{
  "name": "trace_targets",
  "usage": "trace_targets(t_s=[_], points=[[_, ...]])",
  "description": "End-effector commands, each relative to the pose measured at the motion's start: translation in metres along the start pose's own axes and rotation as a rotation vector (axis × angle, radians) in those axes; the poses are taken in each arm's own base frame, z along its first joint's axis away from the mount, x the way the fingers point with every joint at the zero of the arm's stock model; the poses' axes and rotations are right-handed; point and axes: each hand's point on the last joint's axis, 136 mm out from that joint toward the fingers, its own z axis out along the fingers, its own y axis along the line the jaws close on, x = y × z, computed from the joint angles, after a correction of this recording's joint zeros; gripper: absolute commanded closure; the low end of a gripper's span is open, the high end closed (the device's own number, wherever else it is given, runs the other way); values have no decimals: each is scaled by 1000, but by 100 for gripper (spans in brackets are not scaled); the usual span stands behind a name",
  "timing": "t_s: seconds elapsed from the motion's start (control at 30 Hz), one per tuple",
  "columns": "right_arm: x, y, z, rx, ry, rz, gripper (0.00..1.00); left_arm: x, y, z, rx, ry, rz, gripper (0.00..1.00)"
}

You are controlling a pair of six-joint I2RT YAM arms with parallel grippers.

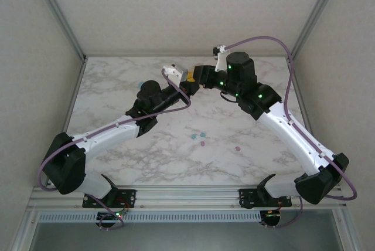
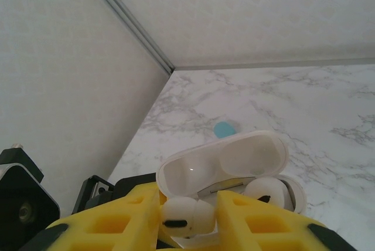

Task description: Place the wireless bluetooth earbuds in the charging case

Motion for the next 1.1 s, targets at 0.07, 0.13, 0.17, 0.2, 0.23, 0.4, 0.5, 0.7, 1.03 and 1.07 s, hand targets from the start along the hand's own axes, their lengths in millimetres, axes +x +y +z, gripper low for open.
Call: trace_targets(t_s=[0.07,0.13,0.17,0.2,0.23,0.4,0.5,0.7,1.03,1.07], points=[[5,-2,-3,33,27,-12,66,-36,-5,0,12,-108,-3,87],[3,-1,-4,31,21,-13,65,-36,-6,-1,16,-107,-2,87],[1,0,-6,26,16,-14,65,-36,-6,-1,16,-105,-3,87],[0,2,-6,23,14,-14,64,-35,-6,-1,15,-103,-1,87],[-2,3,-7,20,10,-16,64,-35,-6,-2,15,-102,1,87],[-12,9,-15,5,-22,-25,61,-31,-6,-4,11,-90,2,87],[-16,14,-18,-10,-30,-29,59,-30,-6,-6,11,-84,5,87],[-23,20,-26,-28,-55,-34,60,-26,-6,-8,8,-71,8,87],[-20,23,-28,-33,-6,-48,79,-25,-5,-9,3,-61,13,87],[-18,23,-28,-31,4,-48,81,-25,-5,-9,2,-62,13,87]])
